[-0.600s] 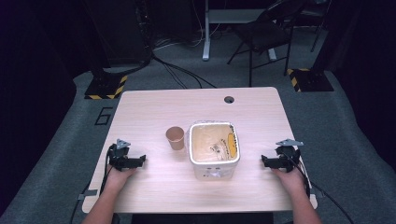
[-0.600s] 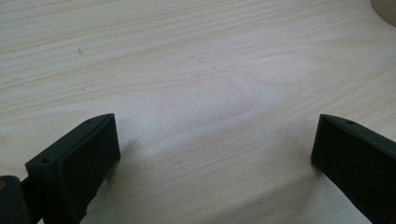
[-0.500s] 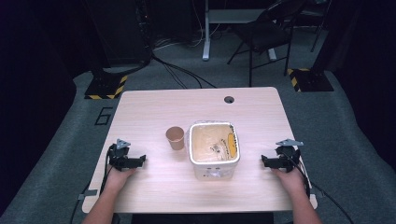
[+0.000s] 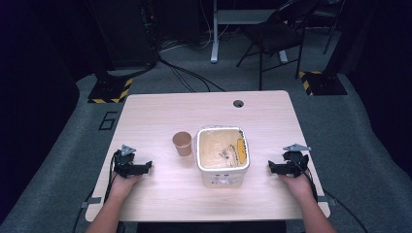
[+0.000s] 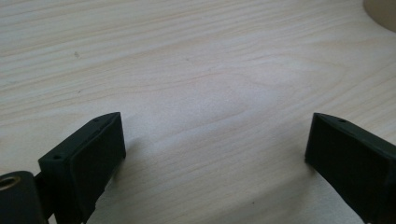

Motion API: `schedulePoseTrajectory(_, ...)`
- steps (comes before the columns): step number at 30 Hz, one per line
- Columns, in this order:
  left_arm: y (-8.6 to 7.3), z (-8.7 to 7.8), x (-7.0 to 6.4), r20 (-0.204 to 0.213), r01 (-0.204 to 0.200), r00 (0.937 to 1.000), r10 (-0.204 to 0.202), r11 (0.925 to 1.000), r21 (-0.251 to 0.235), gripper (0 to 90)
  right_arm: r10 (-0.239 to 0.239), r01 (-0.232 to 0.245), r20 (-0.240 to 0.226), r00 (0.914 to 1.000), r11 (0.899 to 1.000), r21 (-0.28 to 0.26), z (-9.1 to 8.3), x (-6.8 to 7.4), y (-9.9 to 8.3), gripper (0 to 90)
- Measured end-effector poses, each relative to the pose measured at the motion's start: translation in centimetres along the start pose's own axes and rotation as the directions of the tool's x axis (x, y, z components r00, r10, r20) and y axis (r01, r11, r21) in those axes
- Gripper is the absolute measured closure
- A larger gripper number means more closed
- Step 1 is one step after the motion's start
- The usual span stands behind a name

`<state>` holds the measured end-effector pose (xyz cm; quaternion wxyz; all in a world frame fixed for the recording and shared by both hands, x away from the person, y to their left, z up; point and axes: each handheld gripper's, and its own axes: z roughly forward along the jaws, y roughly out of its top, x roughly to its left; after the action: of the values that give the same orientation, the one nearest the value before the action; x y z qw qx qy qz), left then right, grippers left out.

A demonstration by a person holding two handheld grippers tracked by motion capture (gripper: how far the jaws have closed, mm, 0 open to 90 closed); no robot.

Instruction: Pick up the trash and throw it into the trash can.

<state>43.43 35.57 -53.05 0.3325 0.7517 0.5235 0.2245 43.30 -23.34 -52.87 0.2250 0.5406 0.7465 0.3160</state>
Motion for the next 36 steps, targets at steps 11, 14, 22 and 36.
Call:
schedulePoseTrajectory(11,0.7,-0.2,-0.6,-0.006,0.006,1.0,-0.005,0.9996,0.028,19.5,0.009,-0.009,0.015,0.9999,1.0,-0.003,0.1,0.6,0.1,0.0)
schedulePoseTrajectory(14,1.3,-0.4,-1.2,-0.038,-0.03,0.9988,0.033,0.9972,0.069,23.2,0.008,-0.008,0.013,0.9999,1.0,-0.003,0.1,0.6,0.1,0.0)
schedulePoseTrajectory(22,2.2,-1.0,-2.1,0.02,-0.041,0.999,0.039,0.9949,0.092,29.9,0.005,-0.005,0.009,0.9999,1.0,-0.002,0.1,0.6,0.1,0.0)
schedulePoseTrajectory(36,4.5,-2.9,-1.6,0.09,0.024,0.9956,-0.028,0.9987,0.044,39.1,0.009,-0.009,0.012,0.9999,1.0,-0.001,0.0,0.7,0.0,0.0)
